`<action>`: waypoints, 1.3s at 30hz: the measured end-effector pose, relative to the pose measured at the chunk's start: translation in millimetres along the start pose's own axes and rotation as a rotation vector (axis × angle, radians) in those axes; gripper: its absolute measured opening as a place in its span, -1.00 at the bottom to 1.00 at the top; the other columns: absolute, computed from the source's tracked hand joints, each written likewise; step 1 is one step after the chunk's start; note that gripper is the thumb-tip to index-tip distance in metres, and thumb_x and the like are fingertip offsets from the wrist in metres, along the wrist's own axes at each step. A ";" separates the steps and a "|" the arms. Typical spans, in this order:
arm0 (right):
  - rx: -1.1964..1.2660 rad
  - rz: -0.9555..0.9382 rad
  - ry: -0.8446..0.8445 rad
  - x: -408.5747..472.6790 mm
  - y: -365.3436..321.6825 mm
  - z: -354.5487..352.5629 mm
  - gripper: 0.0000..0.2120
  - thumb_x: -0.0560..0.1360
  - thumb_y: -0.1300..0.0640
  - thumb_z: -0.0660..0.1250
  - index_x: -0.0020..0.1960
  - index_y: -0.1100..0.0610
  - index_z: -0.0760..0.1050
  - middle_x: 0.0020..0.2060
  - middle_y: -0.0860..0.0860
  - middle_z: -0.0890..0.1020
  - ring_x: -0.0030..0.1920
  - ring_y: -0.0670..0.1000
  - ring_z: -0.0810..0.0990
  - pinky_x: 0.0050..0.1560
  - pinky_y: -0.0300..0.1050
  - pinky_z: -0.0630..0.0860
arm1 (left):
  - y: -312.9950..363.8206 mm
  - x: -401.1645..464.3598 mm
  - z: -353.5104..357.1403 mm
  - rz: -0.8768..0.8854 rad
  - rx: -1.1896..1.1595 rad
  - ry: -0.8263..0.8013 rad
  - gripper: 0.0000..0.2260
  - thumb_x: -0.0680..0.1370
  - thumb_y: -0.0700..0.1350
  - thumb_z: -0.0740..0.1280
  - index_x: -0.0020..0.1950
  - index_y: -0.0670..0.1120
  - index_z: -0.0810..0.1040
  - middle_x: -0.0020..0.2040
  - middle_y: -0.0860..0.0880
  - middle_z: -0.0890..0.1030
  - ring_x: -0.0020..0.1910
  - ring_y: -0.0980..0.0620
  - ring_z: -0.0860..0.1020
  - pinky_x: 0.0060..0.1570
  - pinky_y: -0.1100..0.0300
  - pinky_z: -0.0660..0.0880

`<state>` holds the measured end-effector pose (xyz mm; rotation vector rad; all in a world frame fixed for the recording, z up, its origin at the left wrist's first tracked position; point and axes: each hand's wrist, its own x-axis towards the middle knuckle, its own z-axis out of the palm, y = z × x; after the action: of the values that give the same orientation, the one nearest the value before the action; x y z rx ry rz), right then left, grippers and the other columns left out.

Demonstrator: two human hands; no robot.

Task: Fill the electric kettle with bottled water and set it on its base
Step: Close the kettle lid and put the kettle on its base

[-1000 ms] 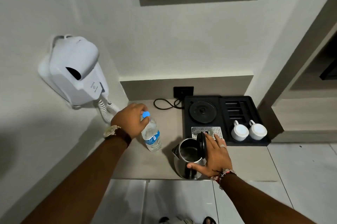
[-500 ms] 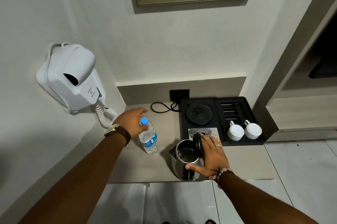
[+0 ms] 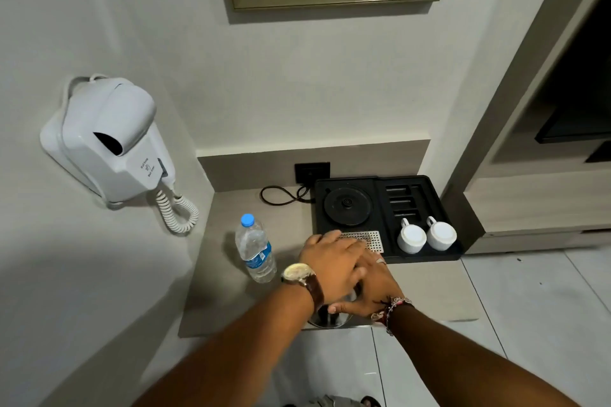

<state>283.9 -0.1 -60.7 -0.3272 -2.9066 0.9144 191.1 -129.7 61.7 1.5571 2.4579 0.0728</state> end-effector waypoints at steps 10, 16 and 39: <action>0.331 0.205 0.297 -6.1 4.6 2.4 -0.34 0.52 -0.38 0.06 0.11 0.15 0.63 -0.04 0.07 0.69 -0.02 0.10 0.64 0.04 0.14 0.59 | -62.0 -12.6 62.1 -0.153 0.001 -0.211 0.10 0.37 0.46 0.24 0.63 0.04 -0.35 0.66 0.03 -0.28 0.62 -0.16 -0.30 0.56 -0.30 -0.16; 0.367 0.419 0.423 6.3 1.9 13.4 -0.26 0.52 -0.42 -0.07 -0.18 0.17 0.59 -0.28 0.07 0.68 -0.18 0.14 0.61 -0.12 0.05 0.55 | -67.3 -15.1 100.1 -0.176 -0.107 -0.052 0.36 0.12 0.70 0.24 0.56 0.11 -0.50 0.59 0.08 -0.47 0.53 -0.07 -0.53 0.51 -0.21 -0.36; 0.346 0.618 0.700 81.2 -8.6 -85.2 0.00 0.41 -0.60 -0.11 -0.29 0.33 0.55 -0.36 0.20 0.65 -0.35 0.12 0.56 -0.31 -0.17 0.36 | -78.6 66.8 -14.9 -0.050 -0.045 0.114 0.22 0.06 0.67 0.28 0.60 0.12 0.12 0.57 0.06 0.36 0.65 -0.07 0.01 0.46 -0.28 -0.43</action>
<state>214.9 58.7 14.8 -1.2550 -1.9798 1.0576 90.8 -102.7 52.2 1.5110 2.5618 0.2115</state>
